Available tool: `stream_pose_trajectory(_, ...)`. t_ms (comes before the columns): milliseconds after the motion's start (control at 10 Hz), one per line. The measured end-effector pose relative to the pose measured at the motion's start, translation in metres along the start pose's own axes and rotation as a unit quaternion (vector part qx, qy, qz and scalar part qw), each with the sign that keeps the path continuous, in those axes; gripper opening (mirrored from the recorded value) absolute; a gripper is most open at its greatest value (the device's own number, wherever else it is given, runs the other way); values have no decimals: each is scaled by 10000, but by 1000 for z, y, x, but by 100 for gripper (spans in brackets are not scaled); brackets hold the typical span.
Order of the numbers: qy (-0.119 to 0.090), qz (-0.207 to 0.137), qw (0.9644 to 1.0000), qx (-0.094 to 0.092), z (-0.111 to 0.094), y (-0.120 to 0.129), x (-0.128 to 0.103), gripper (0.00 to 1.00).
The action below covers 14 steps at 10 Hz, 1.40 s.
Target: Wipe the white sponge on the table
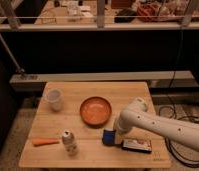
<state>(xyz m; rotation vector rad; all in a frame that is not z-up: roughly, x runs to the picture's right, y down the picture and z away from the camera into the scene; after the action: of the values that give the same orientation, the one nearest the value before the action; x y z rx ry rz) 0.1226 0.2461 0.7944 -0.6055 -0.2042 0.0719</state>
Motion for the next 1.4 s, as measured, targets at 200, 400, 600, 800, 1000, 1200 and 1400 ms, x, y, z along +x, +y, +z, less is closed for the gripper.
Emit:
stream_pose_trajectory(200, 13, 234, 9997, -46, -1, 15, 21, 0)
stream_pose_trajectory(400, 22, 174, 9998, -97, -6, 39, 23, 0)
stream_pose_trajectory(600, 115, -112, 9997, -191, -6, 62, 6, 0)
stream_pose_trajectory(800, 179, -426, 9985, -299, 9, 74, -21, 0)
stream_pose_trajectory(1000, 62, -767, 9964, -362, 15, 81, -51, 0)
stream_pose_trajectory(1200, -76, -1176, 9923, -388, 14, 85, -85, 0)
stream_pose_trajectory(1400, -138, -1513, 9878, -341, 6, 82, -108, 0)
